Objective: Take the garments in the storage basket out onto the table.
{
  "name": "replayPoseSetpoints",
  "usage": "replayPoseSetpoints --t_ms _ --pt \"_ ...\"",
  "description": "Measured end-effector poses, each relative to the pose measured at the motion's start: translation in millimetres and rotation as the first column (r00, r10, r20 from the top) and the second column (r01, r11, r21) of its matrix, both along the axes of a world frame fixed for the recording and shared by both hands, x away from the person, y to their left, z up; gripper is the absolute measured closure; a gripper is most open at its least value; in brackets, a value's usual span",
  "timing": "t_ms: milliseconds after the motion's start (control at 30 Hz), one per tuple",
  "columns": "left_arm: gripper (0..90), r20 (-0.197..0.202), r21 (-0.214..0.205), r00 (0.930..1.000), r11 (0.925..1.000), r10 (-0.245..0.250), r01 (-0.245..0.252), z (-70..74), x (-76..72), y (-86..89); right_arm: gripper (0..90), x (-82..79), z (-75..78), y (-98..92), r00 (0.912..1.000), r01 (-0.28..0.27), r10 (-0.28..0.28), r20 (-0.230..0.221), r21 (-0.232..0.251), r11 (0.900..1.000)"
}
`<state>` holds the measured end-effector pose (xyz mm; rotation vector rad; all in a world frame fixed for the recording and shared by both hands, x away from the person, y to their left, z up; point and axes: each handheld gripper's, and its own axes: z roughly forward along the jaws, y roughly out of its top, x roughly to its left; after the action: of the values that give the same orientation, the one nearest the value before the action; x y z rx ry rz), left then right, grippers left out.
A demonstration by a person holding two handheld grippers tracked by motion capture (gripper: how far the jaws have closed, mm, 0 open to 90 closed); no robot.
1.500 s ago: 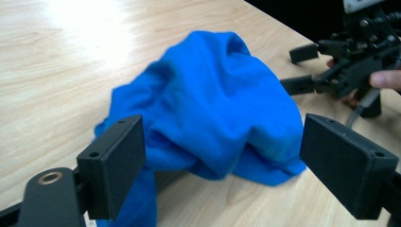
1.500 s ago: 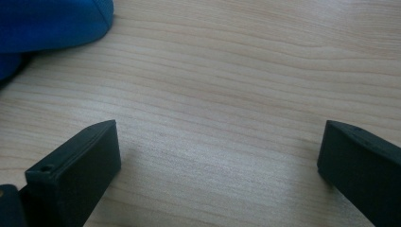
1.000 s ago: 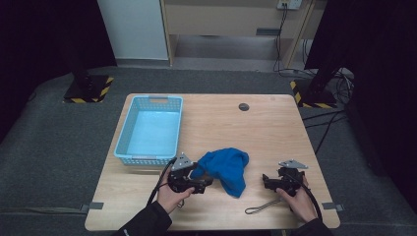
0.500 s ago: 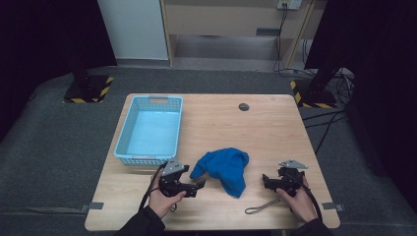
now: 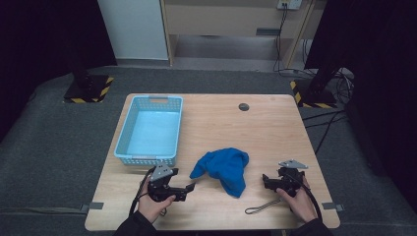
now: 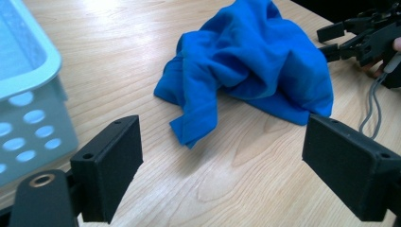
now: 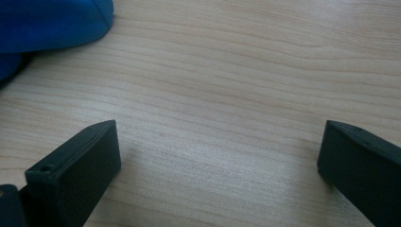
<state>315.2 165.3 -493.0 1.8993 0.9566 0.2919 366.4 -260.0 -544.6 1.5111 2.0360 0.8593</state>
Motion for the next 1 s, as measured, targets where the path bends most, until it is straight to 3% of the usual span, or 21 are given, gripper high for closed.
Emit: replayPoseSetpoints --t_ms 333,733,1000 --pt "11.5 -0.014 0.040 0.9998 0.9991 0.015 -0.015 -5.8 -1.4 7.6 0.4 0.0 0.0 0.0 1.0000 0.001 -0.001 -0.001 0.000 1.0000" --pt "11.2 -0.056 0.114 0.9969 0.9922 0.056 -0.049 -12.0 -1.2 18.2 0.4 0.1 -0.1 -0.1 1.0000 -0.001 0.001 0.001 -0.001 1.0000" --pt "11.2 -0.073 0.127 0.9941 0.9894 0.081 -0.071 -13.7 -0.6 28.0 0.5 0.0 0.1 -0.1 1.0000 0.001 -0.001 -0.001 0.001 1.0000"
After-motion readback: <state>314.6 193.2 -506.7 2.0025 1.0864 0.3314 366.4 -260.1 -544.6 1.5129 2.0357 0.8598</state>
